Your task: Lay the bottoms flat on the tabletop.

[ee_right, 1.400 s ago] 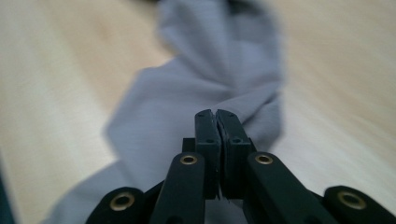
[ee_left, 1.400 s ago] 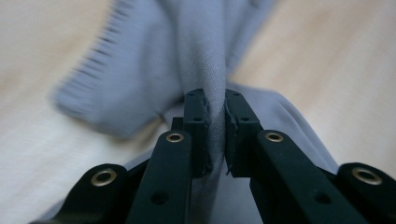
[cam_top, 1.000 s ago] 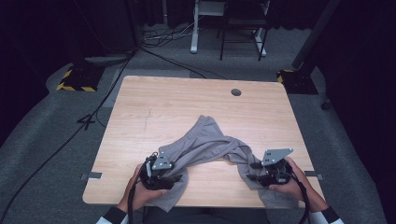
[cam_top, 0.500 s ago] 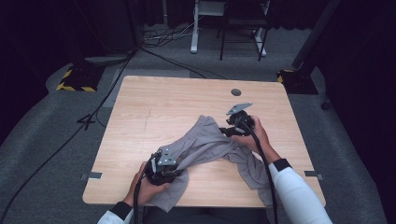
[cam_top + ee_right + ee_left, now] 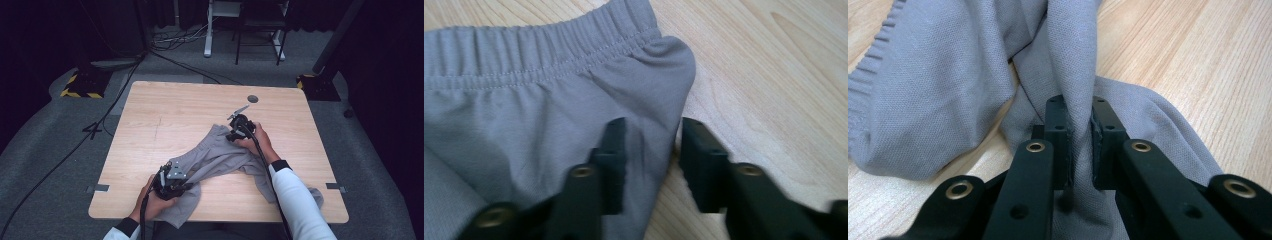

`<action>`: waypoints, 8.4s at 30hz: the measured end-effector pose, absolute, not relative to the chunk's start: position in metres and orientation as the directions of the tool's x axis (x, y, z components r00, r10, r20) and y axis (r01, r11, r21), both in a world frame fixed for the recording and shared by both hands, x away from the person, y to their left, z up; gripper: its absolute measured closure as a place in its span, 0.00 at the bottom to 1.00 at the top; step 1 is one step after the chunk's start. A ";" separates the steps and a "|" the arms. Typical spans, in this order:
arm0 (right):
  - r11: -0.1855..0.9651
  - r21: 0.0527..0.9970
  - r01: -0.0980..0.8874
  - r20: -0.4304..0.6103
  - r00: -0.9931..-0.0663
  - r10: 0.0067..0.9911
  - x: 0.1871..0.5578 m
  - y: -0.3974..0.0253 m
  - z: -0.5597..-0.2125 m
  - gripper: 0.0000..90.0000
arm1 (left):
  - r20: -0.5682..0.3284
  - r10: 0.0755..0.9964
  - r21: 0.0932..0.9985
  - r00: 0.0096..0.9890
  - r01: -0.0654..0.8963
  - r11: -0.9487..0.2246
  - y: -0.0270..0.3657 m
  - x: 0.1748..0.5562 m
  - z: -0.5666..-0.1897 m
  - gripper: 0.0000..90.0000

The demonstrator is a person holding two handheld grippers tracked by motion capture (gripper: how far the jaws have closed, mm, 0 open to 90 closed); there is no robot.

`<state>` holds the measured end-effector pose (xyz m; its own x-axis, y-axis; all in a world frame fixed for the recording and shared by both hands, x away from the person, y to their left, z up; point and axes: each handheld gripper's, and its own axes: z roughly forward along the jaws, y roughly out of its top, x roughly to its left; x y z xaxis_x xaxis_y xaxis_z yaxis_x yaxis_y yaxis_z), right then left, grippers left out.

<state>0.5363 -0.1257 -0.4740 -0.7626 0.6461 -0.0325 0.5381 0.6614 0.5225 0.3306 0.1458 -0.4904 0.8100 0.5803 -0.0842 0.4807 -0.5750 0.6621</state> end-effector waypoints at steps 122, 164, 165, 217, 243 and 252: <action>0.566 0.745 0.353 -0.104 -0.777 0.621 0.324 -0.303 -0.408 0.97 | 0.050 0.933 0.637 0.356 0.708 -0.305 0.122 0.528 -0.490 0.34; 0.651 0.625 0.431 0.012 -0.839 0.544 0.381 -0.159 -0.484 0.72 | 0.056 0.757 0.607 0.651 0.580 -0.543 0.049 0.514 -0.479 0.95; 0.640 0.638 0.428 0.015 -0.838 0.545 0.381 -0.160 -0.485 0.83 | 0.046 0.760 0.633 0.648 0.570 -0.524 0.050 0.513 -0.475 0.95; 0.773 0.521 0.363 0.016 -0.909 0.416 0.307 -0.220 -0.476 0.53 | 0.023 0.750 0.681 0.661 0.539 -0.496 0.122 0.445 -0.472 0.33; 0.642 0.671 0.372 -0.273 -0.681 0.679 0.305 -0.301 -0.427 0.98 | -0.156 0.861 0.888 0.484 0.450 -0.092 0.247 0.426 -0.450 0.91; 0.698 0.602 0.389 -0.063 -0.847 0.527 0.294 -0.297 -0.452 0.67 | -0.120 0.866 0.807 0.485 0.556 -0.200 0.264 0.394 -0.479 0.81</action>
